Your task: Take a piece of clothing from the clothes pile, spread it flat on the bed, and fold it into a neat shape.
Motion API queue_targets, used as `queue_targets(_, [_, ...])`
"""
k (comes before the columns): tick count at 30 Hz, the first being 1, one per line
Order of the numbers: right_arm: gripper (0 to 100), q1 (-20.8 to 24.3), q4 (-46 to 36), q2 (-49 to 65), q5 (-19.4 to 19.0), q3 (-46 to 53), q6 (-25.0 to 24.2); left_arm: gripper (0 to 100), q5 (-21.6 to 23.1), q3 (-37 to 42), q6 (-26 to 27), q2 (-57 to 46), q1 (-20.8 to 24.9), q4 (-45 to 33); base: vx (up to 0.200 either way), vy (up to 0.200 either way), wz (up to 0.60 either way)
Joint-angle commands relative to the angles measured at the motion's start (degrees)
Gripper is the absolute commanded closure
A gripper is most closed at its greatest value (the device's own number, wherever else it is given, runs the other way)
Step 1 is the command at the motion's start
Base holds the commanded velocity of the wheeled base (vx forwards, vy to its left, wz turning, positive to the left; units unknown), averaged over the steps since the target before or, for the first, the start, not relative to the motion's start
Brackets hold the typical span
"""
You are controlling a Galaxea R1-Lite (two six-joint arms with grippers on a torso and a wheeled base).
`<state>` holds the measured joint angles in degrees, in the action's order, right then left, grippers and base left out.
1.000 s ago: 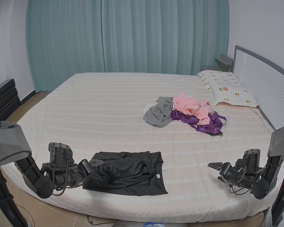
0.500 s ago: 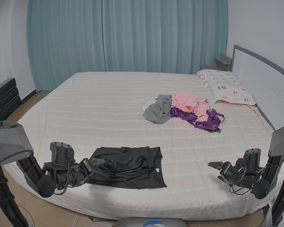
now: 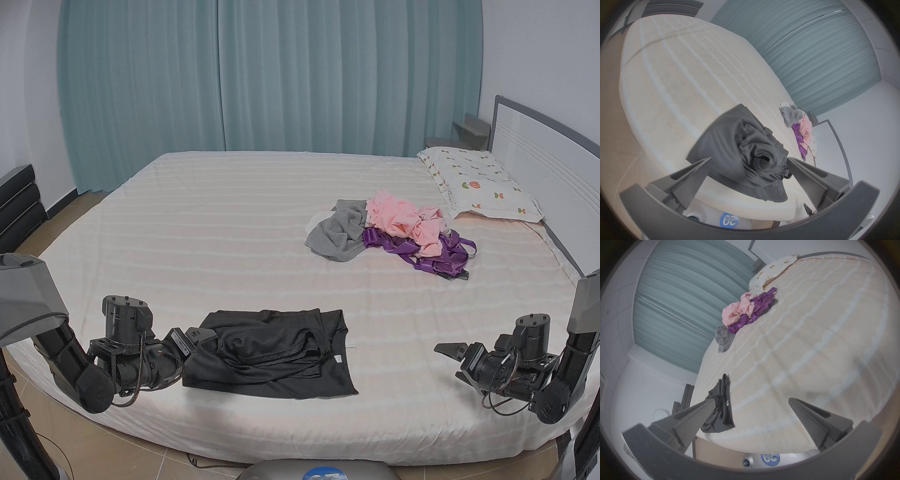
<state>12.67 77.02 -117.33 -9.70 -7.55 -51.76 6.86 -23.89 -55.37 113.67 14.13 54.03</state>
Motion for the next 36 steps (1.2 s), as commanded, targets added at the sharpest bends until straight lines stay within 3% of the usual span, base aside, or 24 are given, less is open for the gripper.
queue_targets(1, [0,2.0,0.0,1.8,0.2,0.2,0.0,0,0.2,0.0,0.0,0.0,-0.2,0.0,0.0,0.2,0.0])
queue_targets(15, [0,10.4,-1.0,1.8,0.7,-4.9,0.2,0,1.8,-0.1,-0.1,1.3,-0.7,0.1,0.0,0.2,0.0])
queue_targets(25, [0,19.2,-6.0,-1.2,1.1,-13.2,0.3,0,2.4,-0.7,-0.2,4.3,-0.6,1.1,0.0,0.0,0.0])
queue_targets(36, [0,23.0,-17.3,-10.1,2.1,-27.8,0.3,0,2.7,-1.2,-1.3,8.6,-0.2,6.6,0.0,0.0,0.0])
